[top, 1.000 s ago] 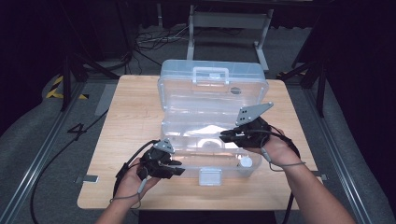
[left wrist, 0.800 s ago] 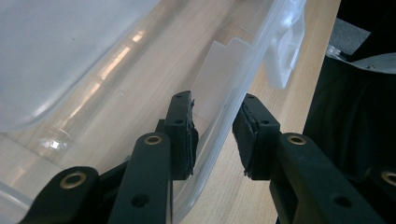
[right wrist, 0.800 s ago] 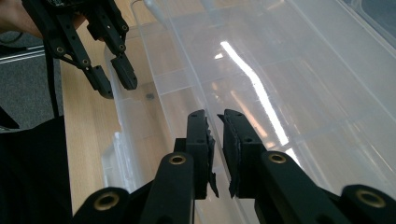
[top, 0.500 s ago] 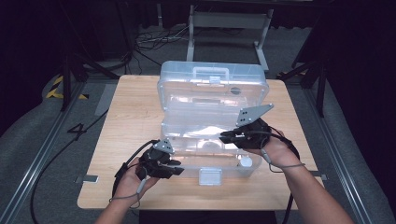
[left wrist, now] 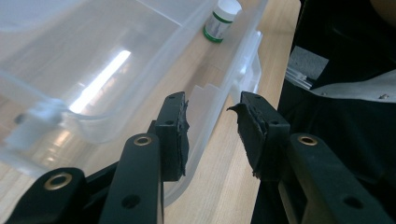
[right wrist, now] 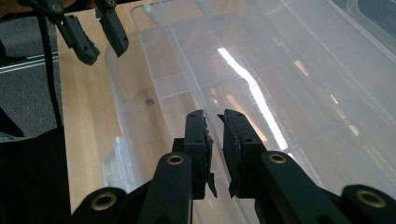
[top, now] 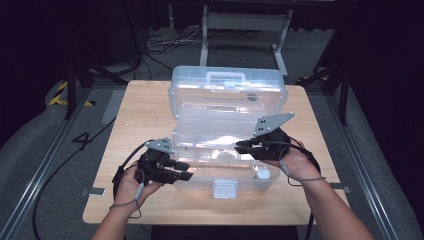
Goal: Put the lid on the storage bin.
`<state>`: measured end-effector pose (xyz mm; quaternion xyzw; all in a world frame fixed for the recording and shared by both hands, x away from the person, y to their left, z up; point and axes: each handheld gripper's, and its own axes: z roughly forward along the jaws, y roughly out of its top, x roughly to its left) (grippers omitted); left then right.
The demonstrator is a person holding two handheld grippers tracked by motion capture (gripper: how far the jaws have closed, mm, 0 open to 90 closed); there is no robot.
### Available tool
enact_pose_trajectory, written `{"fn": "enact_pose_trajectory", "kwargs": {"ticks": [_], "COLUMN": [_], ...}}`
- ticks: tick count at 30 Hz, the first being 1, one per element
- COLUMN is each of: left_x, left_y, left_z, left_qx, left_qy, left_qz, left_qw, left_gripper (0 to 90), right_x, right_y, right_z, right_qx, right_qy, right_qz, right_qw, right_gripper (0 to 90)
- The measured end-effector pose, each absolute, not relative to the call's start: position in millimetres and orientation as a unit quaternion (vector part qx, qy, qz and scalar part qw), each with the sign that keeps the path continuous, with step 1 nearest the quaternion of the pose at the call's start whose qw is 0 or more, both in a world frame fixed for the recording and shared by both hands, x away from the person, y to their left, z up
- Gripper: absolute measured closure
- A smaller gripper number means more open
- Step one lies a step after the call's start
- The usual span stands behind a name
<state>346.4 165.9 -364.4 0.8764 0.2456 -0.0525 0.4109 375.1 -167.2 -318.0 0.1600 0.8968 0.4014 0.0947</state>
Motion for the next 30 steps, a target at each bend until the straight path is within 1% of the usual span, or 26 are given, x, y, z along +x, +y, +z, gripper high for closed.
{"fn": "enact_pose_trajectory", "kwargs": {"ticks": [5, 8, 12, 16, 18, 22, 27, 30], "left_x": [348, 351, 357, 363, 366, 370, 377, 381], "left_y": [178, 189, 196, 202, 203, 204, 207, 207], "left_z": [-348, -337, -329, -318, -314, -301, -293, -290], "left_qx": [0.867, 0.855, 0.848, 0.829, 0.822, 0.810, 0.797, 0.793], "left_qy": [0.252, 0.262, 0.278, 0.292, 0.295, 0.302, 0.315, 0.325], "left_qz": [-0.043, -0.030, -0.009, 0.001, 0.001, 0.018, 0.027, 0.042], "left_qw": [0.427, 0.446, 0.450, 0.477, 0.488, 0.503, 0.515, 0.514], "left_gripper": [66.0, 70.6, 75.1, 77.4, 77.6, 77.7, 79.1, 80.1], "right_x": [374, 373, 372, 372, 372, 372, 371, 371], "right_y": [-168, -168, -169, -169, -169, -169, -171, -171], "right_z": [-319, -320, -321, -322, -322, -323, -324, -325], "right_qx": [0.162, 0.164, 0.164, 0.165, 0.166, 0.164, 0.165, 0.164], "right_qy": [0.895, 0.893, 0.891, 0.888, 0.889, 0.890, 0.887, 0.887], "right_qz": [0.405, 0.407, 0.413, 0.418, 0.417, 0.415, 0.422, 0.422], "right_qw": [0.094, 0.096, 0.095, 0.095, 0.092, 0.093, 0.090, 0.090], "right_gripper": [80.2, 80.1, 79.9, 79.6, 79.5, 79.5, 79.4, 79.4]}}
